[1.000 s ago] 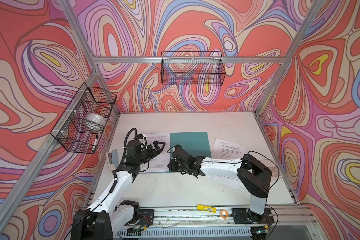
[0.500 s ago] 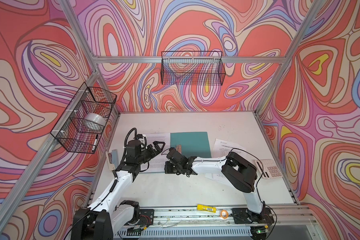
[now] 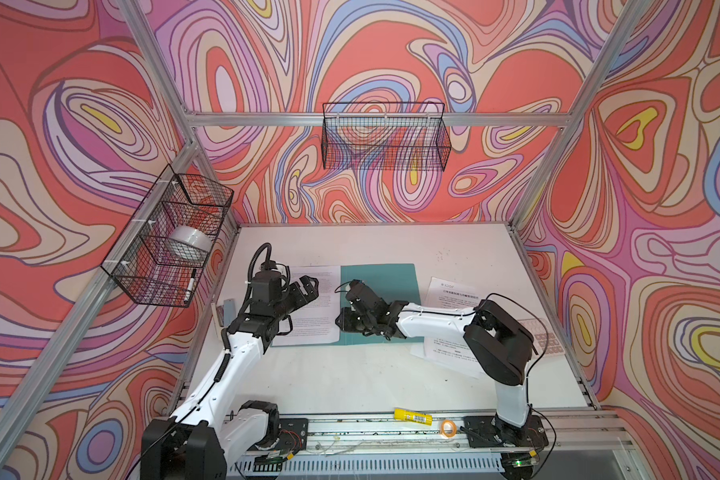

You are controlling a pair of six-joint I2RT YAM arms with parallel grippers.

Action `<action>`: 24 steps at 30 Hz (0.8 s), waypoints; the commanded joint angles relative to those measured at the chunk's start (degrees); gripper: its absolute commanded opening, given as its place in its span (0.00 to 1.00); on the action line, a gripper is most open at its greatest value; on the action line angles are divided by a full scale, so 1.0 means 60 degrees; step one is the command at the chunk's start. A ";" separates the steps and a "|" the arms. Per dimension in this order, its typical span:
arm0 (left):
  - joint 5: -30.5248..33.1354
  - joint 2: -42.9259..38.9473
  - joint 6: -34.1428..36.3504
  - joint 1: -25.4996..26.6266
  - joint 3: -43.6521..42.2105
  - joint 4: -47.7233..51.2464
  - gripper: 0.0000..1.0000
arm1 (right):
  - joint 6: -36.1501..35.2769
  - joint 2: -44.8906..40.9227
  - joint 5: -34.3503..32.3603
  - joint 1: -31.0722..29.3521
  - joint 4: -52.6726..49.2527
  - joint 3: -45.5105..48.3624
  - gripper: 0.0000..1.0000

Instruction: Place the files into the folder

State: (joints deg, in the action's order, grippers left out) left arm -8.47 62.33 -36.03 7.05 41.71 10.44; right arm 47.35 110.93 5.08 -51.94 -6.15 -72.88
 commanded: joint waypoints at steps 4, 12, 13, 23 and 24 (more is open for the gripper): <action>0.0582 0.0757 0.0591 -0.0054 -0.0012 0.0006 0.98 | -0.1838 -0.0312 -0.1608 0.0660 -0.1745 -0.0686 0.27; -0.0521 0.1247 -0.0861 0.1285 -0.1139 -0.2556 0.88 | -0.2859 0.1246 -0.1888 0.1336 -0.2759 -0.3164 0.14; -0.0585 0.1376 -0.0864 0.1376 -0.1124 -0.2540 0.87 | -0.2918 0.1422 -0.1798 0.1383 -0.2813 -0.3380 0.13; -0.1077 0.2638 -0.0756 0.1447 -0.1485 -0.3383 0.83 | -0.3337 0.2916 -0.1632 0.1480 -0.4102 -0.5343 0.08; -0.1134 0.2750 -0.0755 0.1447 -0.1512 -0.3466 0.82 | -0.3317 0.2978 -0.1578 0.1506 -0.4150 -0.5390 0.07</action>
State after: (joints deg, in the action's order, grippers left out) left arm -13.06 77.41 -40.36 15.73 33.69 -6.98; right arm 28.56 127.35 -4.47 -43.16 -28.05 -103.31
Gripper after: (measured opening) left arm 0.830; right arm 0.076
